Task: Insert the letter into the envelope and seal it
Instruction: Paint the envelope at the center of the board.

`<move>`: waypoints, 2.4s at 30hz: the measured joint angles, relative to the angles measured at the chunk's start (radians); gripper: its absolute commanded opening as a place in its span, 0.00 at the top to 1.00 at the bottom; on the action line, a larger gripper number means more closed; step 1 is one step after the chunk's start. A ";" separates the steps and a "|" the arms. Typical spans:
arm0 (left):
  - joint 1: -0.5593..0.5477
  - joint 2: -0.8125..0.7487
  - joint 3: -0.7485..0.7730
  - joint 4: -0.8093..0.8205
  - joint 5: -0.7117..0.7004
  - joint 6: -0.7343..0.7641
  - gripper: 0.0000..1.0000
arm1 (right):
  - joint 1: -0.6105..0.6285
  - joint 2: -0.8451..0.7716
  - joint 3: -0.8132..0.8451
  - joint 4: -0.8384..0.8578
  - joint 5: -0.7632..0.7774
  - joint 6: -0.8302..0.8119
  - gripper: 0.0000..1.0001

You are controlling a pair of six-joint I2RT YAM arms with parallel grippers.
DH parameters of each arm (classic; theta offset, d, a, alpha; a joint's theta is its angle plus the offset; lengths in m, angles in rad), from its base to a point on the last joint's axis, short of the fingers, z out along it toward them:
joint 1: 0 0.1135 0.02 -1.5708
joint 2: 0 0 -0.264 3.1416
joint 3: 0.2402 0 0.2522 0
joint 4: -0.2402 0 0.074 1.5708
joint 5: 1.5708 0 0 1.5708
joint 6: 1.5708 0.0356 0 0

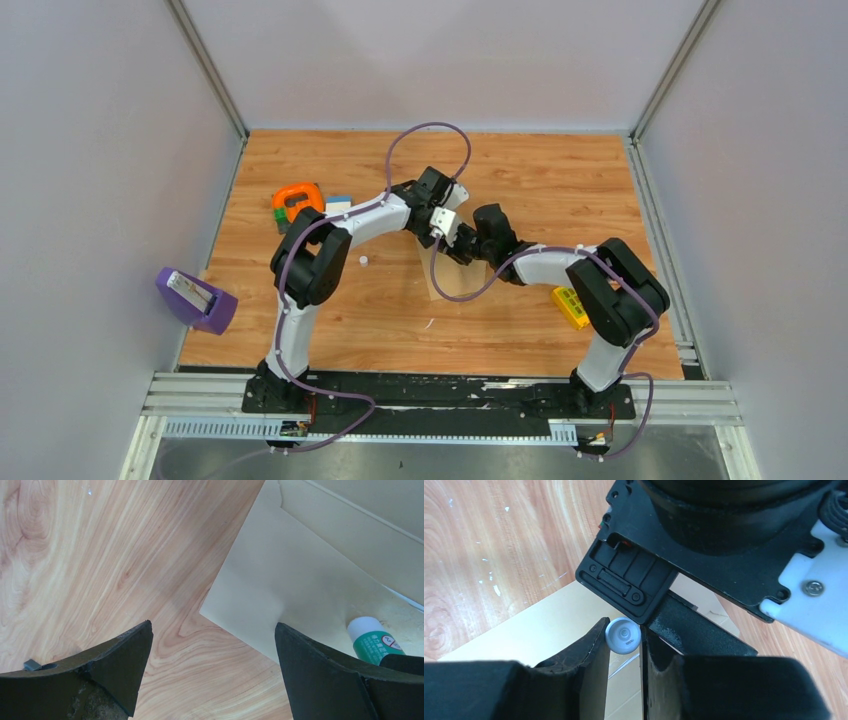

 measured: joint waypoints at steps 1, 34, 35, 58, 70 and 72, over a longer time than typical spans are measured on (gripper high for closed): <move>0.000 -0.001 -0.002 0.005 -0.001 0.000 0.00 | 0.000 0.000 -0.004 0.008 0.011 0.000 1.00; 0.007 -0.005 -0.005 0.005 0.074 -0.045 0.00 | -0.124 -0.024 0.031 -0.032 0.122 0.359 1.00; 0.008 -0.005 -0.005 0.000 0.082 -0.046 0.00 | -0.138 -0.024 0.036 -0.040 0.113 0.381 1.00; 0.171 -0.173 -0.142 0.026 0.360 -0.172 0.00 | -0.258 -0.014 0.104 -0.104 -0.157 0.731 1.00; 0.142 -0.105 -0.108 0.010 0.320 -0.190 0.00 | -0.257 0.048 0.156 -0.151 -0.175 0.761 1.00; 0.130 -0.089 -0.102 -0.002 0.309 -0.187 0.00 | -0.254 0.052 0.163 -0.164 -0.176 0.767 1.00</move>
